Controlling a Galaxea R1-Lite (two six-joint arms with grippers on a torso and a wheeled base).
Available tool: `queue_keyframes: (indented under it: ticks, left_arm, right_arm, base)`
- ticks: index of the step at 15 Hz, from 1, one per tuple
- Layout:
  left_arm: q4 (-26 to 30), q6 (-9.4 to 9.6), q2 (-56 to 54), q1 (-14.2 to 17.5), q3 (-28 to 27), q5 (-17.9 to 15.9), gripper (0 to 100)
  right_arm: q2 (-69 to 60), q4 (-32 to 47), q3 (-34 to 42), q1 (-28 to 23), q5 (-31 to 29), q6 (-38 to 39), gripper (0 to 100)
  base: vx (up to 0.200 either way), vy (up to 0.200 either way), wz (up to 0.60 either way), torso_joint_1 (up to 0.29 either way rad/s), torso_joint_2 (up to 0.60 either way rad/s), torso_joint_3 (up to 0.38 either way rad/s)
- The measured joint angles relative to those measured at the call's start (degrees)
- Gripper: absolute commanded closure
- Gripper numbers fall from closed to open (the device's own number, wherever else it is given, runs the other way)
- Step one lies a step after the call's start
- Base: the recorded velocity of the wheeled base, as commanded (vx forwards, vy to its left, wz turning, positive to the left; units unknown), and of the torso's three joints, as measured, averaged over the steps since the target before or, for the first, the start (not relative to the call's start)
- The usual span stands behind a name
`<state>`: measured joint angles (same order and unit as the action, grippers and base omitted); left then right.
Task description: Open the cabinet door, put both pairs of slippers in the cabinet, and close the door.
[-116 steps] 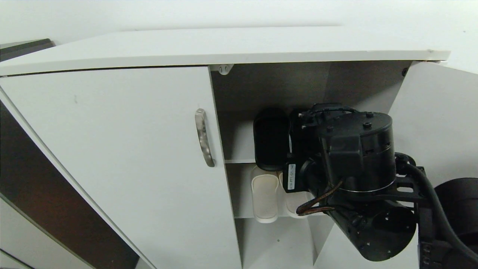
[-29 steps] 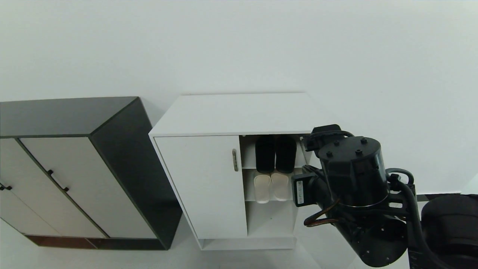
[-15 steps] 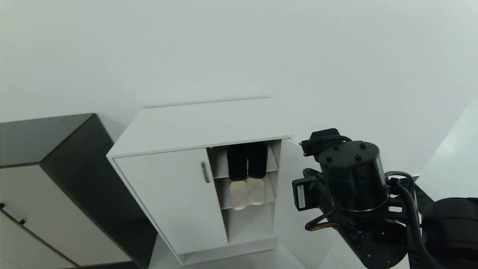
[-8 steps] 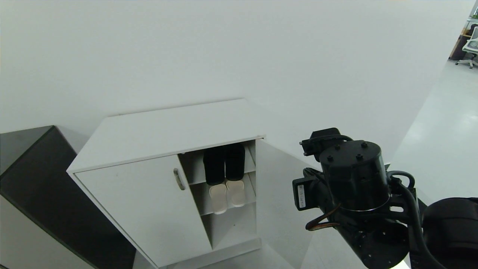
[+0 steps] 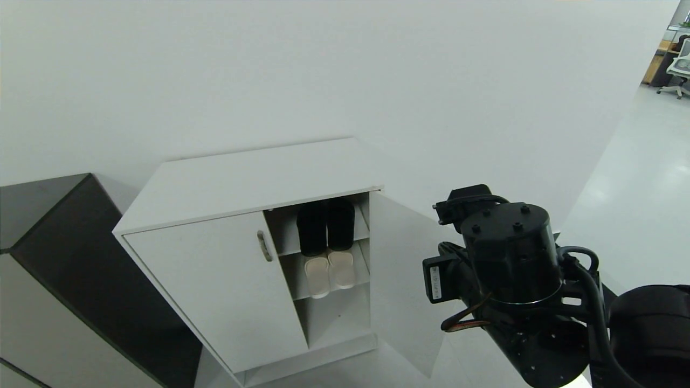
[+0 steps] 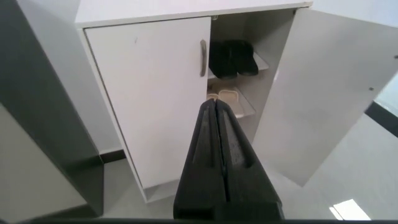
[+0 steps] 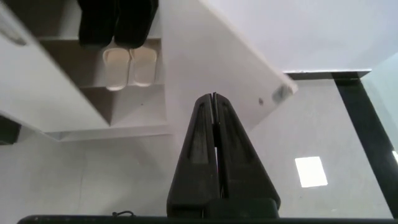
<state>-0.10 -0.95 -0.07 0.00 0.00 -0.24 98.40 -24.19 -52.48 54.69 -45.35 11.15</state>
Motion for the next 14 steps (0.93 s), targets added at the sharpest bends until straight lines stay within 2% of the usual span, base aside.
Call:
queue_keyframes:
  ticks: [7,14]
  left_arm:
    - [0.0,0.0,0.0,0.0,0.0,-0.3,100]
    - [0.0,0.09,0.0,0.0,0.0,-0.2,100]
  right_arm:
    - [0.1,0.0,-0.7,-3.2,1.1,-0.4,100]
    - [4.2,0.0,-8.9,-18.2,13.8,-0.9,100]
  base:
    - [0.0,0.0,0.0,0.0,0.0,0.0]
    - [0.0,0.0,0.0,0.0,0.0,0.0]
